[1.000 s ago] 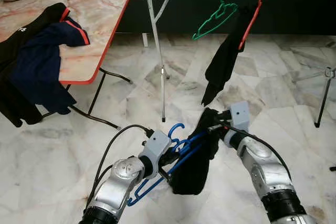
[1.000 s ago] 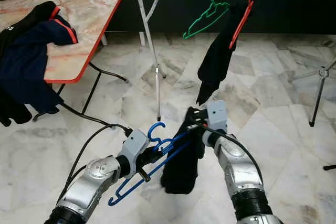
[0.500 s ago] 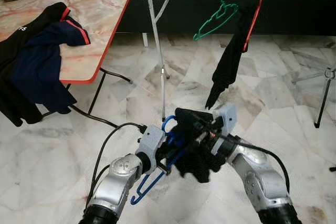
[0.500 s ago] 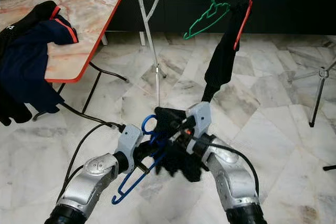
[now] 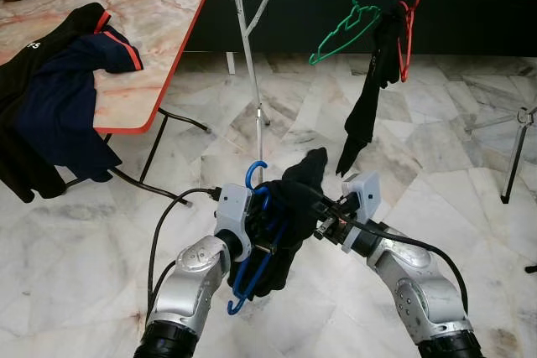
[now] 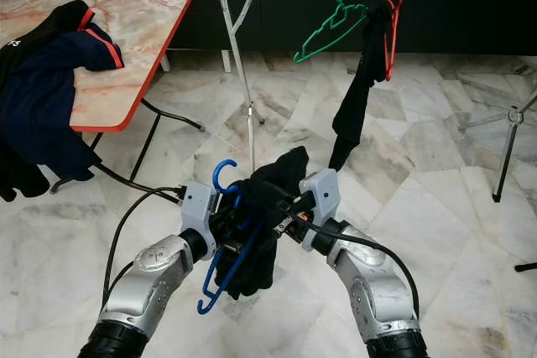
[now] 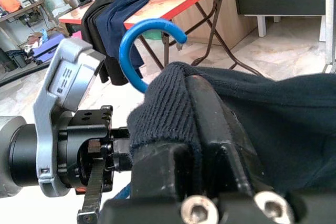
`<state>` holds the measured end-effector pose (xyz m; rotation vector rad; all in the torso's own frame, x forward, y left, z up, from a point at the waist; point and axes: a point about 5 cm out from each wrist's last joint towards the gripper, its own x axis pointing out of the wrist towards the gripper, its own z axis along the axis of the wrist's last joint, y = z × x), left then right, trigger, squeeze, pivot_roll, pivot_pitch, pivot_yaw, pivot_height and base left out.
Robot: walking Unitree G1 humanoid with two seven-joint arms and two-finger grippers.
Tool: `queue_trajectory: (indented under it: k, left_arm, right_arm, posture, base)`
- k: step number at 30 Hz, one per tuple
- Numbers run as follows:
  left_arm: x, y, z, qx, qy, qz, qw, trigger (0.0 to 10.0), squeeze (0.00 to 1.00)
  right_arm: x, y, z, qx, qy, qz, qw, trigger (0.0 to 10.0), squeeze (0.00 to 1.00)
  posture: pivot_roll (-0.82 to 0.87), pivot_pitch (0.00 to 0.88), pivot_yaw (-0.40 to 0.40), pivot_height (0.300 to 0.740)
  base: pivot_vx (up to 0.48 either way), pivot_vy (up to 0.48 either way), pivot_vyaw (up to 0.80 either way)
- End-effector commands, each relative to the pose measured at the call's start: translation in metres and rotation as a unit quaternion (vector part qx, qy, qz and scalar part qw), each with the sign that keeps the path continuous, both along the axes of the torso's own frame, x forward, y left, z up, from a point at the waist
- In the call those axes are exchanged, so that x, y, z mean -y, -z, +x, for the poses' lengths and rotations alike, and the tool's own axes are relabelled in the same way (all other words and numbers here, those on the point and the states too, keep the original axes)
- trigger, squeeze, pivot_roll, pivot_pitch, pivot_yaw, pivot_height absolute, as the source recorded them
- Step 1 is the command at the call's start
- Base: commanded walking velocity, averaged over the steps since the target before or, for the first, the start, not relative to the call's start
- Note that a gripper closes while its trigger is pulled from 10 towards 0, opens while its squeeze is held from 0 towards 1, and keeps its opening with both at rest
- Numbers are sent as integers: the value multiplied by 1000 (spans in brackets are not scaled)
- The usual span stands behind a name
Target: Hang hanger
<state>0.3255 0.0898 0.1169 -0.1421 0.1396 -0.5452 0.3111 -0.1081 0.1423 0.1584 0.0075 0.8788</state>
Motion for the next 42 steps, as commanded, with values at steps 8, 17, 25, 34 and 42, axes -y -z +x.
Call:
queue_trajectory:
  k: [8,17,25,34,42]
  left_arm:
    - [-1,-7,4,16,-11,-23,1000,10000,0]
    - [-8,-15,9,29,-45,-51,997,10000,0]
    - [-10,-17,10,31,-54,-56,996,10000,0]
    - [-9,-17,11,33,-56,-57,996,10000,0]
    - [-9,-16,11,34,-56,-52,997,10000,0]
  right_arm:
    - [0,-1,-6,0,-13,9,1000,10000,949]
    - [1,9,-15,-14,-17,-15,1000,10000,1000]
    - [5,20,-21,-31,-10,-37,999,10000,1000]
    - [13,12,-9,-6,61,-31,998,10000,1000]
    - [17,-4,4,30,119,-44,992,10000,1000]
  posture:
    - [-56,216,4,740]
    - [-59,217,2,740]
    - [-61,216,1,740]
    - [-61,217,1,740]
    - [-63,218,-2,740]
  base:
    - [0,0,0]
    - [0,0,0]
    - [0,0,0]
    - [0,0,0]
    - [0,0,0]
